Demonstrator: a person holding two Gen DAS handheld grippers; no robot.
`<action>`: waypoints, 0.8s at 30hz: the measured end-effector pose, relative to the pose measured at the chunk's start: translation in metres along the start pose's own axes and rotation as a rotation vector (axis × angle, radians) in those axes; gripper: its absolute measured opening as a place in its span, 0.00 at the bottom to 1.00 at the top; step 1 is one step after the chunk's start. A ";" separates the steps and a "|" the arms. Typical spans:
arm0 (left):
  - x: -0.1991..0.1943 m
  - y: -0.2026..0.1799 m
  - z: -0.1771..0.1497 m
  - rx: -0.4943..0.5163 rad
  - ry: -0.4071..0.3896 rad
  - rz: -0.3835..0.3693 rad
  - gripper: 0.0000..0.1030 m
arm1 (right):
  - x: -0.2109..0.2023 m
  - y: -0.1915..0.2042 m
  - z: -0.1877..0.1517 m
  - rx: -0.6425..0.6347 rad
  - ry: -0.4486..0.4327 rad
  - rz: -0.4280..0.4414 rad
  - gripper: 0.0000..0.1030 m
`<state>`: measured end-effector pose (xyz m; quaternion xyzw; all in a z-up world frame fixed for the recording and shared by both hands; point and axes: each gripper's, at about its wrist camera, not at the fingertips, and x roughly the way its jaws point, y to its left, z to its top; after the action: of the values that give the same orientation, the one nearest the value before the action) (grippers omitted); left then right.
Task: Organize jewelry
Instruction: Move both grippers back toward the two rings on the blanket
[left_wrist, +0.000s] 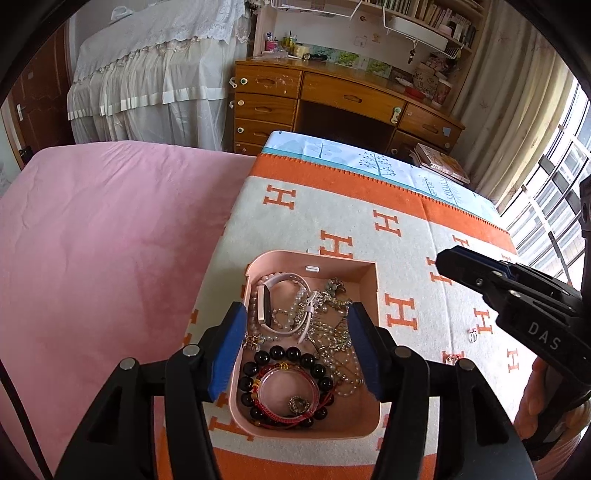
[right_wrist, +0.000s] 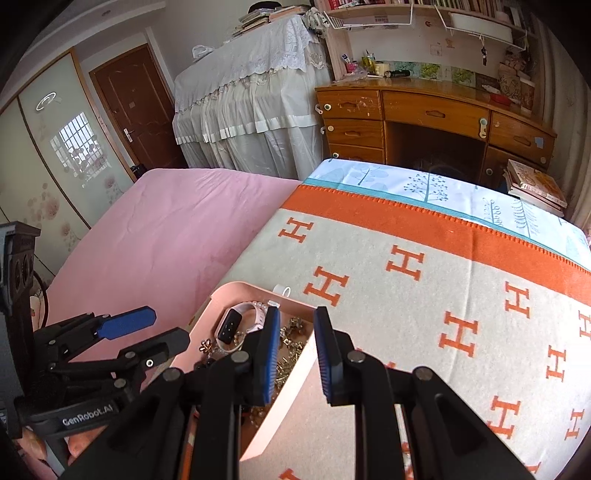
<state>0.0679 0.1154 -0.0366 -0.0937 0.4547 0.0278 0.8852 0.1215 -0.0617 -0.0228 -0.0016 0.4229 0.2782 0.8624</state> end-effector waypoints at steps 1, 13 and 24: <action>-0.005 -0.003 0.000 0.007 -0.007 -0.001 0.54 | -0.009 -0.002 -0.002 -0.002 -0.010 -0.004 0.18; -0.052 -0.069 0.002 0.125 -0.112 -0.028 0.70 | -0.105 -0.044 -0.021 0.013 -0.122 -0.091 0.18; -0.014 -0.151 -0.031 0.347 -0.074 -0.146 0.71 | -0.122 -0.091 -0.060 0.056 -0.128 -0.149 0.19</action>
<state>0.0552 -0.0380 -0.0217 0.0288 0.4119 -0.1118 0.9039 0.0625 -0.2114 0.0068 0.0087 0.3733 0.2012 0.9056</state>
